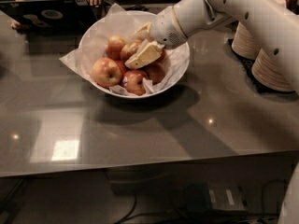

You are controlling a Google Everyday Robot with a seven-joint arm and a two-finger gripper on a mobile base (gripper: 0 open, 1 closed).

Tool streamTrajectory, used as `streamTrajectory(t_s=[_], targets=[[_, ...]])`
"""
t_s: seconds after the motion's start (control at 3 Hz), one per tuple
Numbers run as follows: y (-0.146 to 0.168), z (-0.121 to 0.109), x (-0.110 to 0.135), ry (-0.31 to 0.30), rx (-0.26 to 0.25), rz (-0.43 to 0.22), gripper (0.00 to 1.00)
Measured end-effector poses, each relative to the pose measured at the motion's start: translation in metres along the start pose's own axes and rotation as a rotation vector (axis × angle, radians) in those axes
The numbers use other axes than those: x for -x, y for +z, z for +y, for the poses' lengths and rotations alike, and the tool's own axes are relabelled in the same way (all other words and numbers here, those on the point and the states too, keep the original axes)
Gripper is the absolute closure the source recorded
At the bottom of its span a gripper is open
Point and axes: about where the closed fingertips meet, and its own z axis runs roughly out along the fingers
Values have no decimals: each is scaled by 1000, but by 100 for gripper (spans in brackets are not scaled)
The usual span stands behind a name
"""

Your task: Pick apple from white bowl

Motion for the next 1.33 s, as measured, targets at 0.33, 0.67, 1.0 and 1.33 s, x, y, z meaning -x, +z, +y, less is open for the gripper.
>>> streamTrajectory(t_s=[0.33, 0.67, 1.0, 1.33], targets=[[3, 1, -3, 19, -3, -3, 67], [3, 1, -3, 25, -5, -5, 87], [3, 1, -3, 25, -5, -5, 100], [3, 1, -3, 25, -5, -6, 100]])
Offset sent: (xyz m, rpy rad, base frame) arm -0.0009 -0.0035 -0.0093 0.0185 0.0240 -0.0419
